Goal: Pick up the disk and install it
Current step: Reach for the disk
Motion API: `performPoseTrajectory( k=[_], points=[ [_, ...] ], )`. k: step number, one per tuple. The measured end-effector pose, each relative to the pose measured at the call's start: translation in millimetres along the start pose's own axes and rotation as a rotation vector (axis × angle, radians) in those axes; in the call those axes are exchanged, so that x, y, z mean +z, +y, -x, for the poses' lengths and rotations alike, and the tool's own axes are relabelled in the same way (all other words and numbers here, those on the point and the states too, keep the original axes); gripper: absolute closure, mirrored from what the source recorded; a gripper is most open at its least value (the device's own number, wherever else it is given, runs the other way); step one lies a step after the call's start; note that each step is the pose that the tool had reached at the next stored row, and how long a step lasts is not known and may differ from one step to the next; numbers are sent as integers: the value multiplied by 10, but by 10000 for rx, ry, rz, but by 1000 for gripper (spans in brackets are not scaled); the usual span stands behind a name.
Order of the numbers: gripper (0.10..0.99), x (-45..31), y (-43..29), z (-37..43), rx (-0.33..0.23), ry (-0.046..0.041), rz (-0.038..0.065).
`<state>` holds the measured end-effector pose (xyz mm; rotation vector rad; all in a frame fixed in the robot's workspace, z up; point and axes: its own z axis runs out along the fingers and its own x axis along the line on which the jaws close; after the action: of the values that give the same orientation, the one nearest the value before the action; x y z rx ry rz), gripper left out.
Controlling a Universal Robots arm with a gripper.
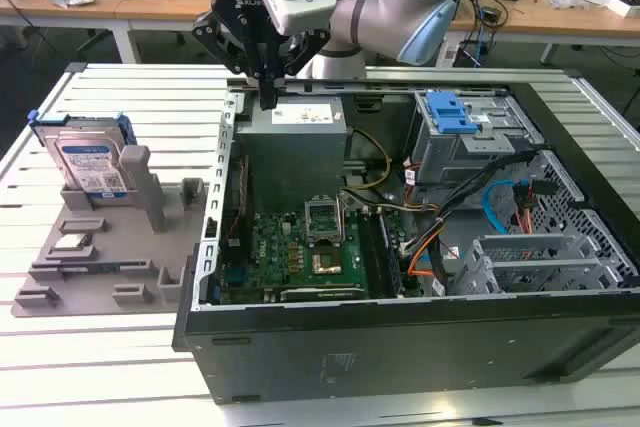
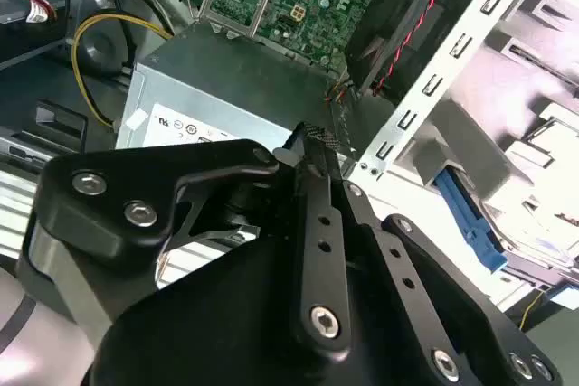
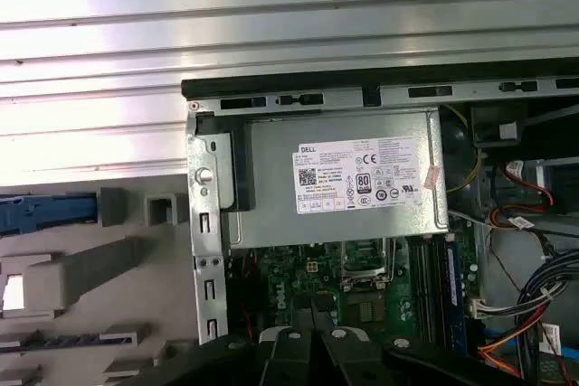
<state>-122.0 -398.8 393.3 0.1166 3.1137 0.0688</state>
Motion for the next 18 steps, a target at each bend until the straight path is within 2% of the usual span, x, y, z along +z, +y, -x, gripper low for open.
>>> performPoseTrajectory(
  k=[2,4,7,9,11,15,18],
  points=[
    [980,0,0,-9,2,-1,0],
    [980,-2,-5,-71,0,0,-1],
    [980,-6,-16,-219,1,0,1],
    [980,-8,-22,-297,-1,-1,0],
    [980,-9,-25,-335,-1,0,0],
    [980,-14,-39,-524,0,-1,0],
    [980,-15,-43,-581,0,-1,1]
  ],
)
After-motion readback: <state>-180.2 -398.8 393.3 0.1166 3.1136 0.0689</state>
